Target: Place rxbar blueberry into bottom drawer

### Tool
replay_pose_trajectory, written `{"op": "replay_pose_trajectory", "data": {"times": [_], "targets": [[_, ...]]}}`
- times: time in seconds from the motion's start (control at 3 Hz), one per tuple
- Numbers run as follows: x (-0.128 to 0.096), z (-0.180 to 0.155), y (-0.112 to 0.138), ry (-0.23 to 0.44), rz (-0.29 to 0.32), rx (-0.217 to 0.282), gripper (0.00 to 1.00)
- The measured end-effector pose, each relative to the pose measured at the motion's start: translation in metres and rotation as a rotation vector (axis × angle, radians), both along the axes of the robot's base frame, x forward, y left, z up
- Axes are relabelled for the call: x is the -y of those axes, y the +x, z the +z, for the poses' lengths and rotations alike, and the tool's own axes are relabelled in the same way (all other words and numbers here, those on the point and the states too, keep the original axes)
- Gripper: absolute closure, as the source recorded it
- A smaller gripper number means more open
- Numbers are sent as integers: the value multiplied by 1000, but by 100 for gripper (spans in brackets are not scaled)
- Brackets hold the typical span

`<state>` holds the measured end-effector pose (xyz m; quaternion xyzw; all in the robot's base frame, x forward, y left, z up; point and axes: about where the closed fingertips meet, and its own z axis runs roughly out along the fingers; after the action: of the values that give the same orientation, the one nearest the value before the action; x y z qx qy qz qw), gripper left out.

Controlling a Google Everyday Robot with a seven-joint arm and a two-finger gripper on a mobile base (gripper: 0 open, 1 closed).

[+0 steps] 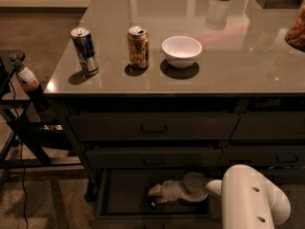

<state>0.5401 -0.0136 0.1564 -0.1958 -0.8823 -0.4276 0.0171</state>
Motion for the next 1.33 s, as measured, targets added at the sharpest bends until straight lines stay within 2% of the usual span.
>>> {"op": "replay_pose_trajectory", "data": {"times": [1.0, 1.33], "targets": [[0, 0, 0, 1, 0, -2, 11], [0, 0, 0, 1, 0, -2, 0]]}}
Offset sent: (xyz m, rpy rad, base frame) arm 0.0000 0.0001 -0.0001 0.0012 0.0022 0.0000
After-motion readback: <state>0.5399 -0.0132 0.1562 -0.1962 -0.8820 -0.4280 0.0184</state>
